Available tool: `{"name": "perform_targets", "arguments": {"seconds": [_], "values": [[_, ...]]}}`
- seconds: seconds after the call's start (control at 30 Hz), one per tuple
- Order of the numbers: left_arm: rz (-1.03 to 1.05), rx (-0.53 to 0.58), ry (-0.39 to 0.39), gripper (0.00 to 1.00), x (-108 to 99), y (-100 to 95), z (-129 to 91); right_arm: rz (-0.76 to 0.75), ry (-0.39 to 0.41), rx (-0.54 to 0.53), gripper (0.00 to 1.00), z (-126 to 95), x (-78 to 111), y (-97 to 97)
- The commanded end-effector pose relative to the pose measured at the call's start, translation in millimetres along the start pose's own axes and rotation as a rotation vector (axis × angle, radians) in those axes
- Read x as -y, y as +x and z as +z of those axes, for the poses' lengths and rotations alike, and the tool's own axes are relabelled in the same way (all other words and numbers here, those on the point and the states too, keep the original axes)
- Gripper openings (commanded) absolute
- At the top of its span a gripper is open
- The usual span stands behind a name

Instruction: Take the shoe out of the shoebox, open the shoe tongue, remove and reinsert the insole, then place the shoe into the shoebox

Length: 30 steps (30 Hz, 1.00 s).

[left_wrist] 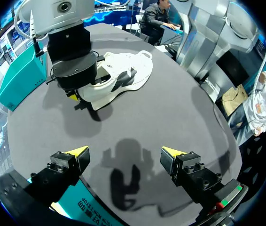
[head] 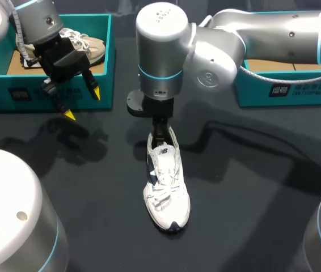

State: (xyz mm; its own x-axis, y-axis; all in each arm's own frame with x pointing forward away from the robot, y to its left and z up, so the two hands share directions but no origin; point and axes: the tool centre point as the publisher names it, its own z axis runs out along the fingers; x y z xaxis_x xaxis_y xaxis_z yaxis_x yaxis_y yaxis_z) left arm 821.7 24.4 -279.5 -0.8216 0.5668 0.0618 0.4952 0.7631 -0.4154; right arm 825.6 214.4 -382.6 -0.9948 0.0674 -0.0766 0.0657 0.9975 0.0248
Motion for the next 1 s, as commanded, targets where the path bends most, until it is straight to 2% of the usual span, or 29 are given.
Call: {"name": "perform_targets", "arguments": {"seconds": [0.03,0.07,0.1,0.3,0.5,0.77,0.93,1.0], "values": [[0.001,-0.001,-0.002,1.0,0.0,0.3,-0.5,0.001,0.006,-0.01,0.18,5.3,-3.8,0.0],[0.001,-0.001,-0.002,1.0,0.0,0.3,-0.5,0.001,0.006,-0.01,0.04,5.4,-3.7,0.3],[0.001,-0.001,-0.002,1.0,0.0,0.3,-0.5,0.003,0.006,-0.011,0.0,5.0,-3.5,1.1],[0.001,-0.001,-0.002,1.0,0.0,0.3,-0.5,0.013,0.029,0.004,0.0,-9.3,-0.8,5.2],[0.001,-0.001,-0.002,1.0,0.0,0.3,-0.5,0.016,0.055,0.015,0.0,-37.0,4.3,6.7],[0.001,-0.001,-0.002,1.0,0.0,0.3,-0.5,-0.01,0.103,0.076,0.0,-105.3,22.5,0.5],[0.001,-0.001,-0.002,1.0,0.0,0.3,-0.5,-0.036,0.092,0.135,0.0,-149.2,37.1,-5.3],[0.001,-0.001,-0.002,1.0,0.0,0.3,-0.5,-0.022,0.124,0.139,0.0,-156.1,39.6,-6.9]]}}
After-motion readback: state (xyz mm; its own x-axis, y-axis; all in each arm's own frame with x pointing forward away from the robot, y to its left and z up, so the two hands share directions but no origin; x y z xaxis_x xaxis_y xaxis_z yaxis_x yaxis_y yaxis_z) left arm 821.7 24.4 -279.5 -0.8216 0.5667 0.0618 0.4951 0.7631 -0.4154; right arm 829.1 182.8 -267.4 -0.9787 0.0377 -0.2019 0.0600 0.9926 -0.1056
